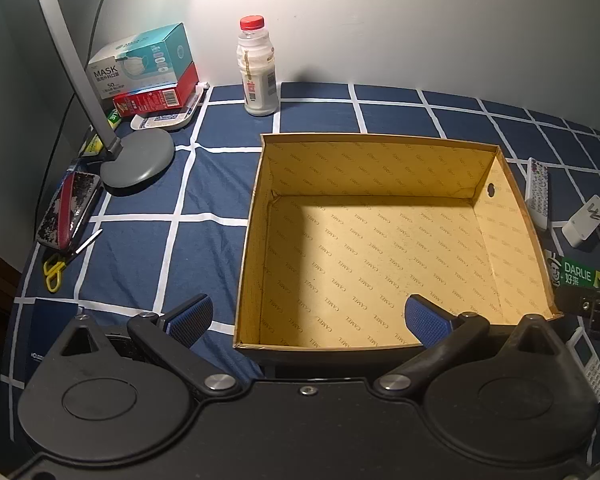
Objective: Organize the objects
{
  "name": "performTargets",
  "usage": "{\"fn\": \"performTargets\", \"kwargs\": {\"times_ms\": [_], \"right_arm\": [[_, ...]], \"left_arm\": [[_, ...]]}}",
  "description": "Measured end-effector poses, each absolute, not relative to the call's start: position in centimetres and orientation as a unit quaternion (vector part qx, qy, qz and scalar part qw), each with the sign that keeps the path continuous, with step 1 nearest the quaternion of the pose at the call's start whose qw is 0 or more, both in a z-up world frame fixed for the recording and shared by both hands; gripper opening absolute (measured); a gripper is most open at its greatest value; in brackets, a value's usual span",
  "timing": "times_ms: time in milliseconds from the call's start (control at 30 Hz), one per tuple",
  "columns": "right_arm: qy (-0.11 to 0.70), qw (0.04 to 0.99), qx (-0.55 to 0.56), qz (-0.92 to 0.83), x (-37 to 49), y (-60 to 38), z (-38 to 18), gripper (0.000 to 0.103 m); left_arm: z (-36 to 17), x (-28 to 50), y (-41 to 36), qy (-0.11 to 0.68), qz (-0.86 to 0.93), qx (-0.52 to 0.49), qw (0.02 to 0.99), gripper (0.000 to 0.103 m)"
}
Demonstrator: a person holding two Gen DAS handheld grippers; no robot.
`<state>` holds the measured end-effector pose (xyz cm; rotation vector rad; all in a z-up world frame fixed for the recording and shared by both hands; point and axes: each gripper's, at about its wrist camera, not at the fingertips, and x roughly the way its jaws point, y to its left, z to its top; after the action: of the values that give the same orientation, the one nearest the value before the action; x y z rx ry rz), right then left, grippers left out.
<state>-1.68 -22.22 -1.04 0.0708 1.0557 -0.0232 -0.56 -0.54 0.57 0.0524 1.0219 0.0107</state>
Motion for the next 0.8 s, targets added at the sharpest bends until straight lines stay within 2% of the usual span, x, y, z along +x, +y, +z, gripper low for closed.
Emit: {"fn": "performTargets", "kwargs": {"times_ms": [800], "right_arm": [[0.504,0.863,0.036,-0.009,-1.98,-22.17,-0.96,0.103]], "left_arm": [[0.99,-0.76,-0.61,0.483,0.008,0.031,0.875,0.103]]}}
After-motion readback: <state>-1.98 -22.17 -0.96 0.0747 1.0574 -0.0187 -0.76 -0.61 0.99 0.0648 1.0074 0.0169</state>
